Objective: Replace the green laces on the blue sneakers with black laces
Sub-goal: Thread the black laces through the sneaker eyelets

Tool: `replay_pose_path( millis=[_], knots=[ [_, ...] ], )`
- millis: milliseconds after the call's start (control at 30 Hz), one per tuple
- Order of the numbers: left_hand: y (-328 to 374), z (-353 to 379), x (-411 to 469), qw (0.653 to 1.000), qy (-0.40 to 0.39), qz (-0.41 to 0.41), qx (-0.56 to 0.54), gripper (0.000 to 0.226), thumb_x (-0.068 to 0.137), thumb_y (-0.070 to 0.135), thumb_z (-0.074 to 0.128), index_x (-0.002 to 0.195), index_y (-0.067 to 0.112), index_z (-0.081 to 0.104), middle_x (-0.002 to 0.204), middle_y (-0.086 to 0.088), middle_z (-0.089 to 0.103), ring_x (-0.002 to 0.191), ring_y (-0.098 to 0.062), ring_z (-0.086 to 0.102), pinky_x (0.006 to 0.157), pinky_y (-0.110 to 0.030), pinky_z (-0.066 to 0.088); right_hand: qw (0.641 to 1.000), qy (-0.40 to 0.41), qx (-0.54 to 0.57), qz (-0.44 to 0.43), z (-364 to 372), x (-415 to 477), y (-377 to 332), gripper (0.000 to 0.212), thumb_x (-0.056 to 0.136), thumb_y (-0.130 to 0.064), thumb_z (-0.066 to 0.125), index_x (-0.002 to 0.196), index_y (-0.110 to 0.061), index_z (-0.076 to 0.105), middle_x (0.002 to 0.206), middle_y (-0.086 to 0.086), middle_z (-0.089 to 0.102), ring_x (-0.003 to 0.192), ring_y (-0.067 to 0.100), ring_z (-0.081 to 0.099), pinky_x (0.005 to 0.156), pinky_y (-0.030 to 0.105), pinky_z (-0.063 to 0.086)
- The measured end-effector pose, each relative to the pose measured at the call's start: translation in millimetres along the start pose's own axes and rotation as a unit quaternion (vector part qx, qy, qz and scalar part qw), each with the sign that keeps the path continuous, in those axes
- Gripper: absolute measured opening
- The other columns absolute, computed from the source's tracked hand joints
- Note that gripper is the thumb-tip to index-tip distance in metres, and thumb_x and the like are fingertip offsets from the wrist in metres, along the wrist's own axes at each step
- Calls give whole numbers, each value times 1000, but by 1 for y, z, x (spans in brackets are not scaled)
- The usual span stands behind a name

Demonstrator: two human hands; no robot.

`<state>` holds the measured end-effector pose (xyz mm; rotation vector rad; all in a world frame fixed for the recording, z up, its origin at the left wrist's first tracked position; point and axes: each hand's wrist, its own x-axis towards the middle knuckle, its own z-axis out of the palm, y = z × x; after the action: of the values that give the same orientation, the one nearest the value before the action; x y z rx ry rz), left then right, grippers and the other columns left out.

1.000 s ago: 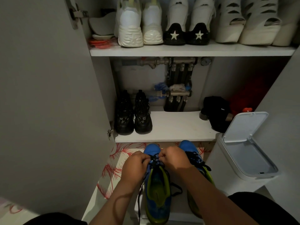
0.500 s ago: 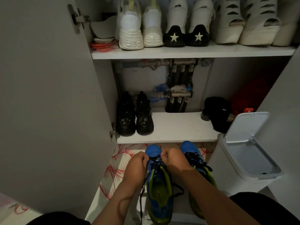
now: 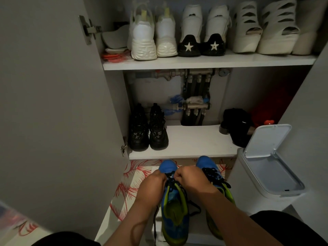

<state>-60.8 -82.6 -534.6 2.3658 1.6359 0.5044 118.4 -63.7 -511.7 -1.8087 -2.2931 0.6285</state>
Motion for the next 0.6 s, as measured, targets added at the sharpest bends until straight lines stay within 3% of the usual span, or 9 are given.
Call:
replay_pose_path(
  millis=[100, 300, 433, 600],
  knots=[
    [-2, -1, 1, 1000, -8, 20, -7, 7, 91, 14, 56, 91, 11, 63, 97, -7, 59, 83, -22, 58, 63, -26, 33, 1000, 9, -10, -13, 1, -2, 0, 21, 92, -18, 52, 92, -15, 73, 93, 7, 70, 85, 25, 64, 72, 31, 47],
    [-12, -1, -2, 998, -10, 16, -53, 16, 97, 18, 52, 90, 13, 65, 92, -2, 57, 79, -16, 54, 70, -34, 46, 999, -30, -9, -21, -7, 2, 2, 17, 89, -14, 56, 85, -14, 72, 88, 8, 71, 82, 26, 64, 70, 30, 47],
    [-5, -2, -2, 999, -12, 8, -49, 11, 98, 17, 50, 91, 13, 58, 91, -3, 53, 78, -16, 50, 65, -30, 38, 999, -27, -21, -28, -6, 2, 0, 18, 91, -17, 56, 93, -14, 73, 94, 8, 72, 86, 26, 65, 73, 32, 48],
    [-2, -1, -5, 994, -1, -51, -95, 13, 100, 20, 43, 87, 19, 45, 85, 3, 49, 74, -14, 48, 61, -28, 31, 1000, 15, -3, 1, 2, -1, -4, 20, 96, -19, 50, 101, -7, 65, 99, 16, 68, 90, 31, 63, 68, 31, 40]
  ],
)
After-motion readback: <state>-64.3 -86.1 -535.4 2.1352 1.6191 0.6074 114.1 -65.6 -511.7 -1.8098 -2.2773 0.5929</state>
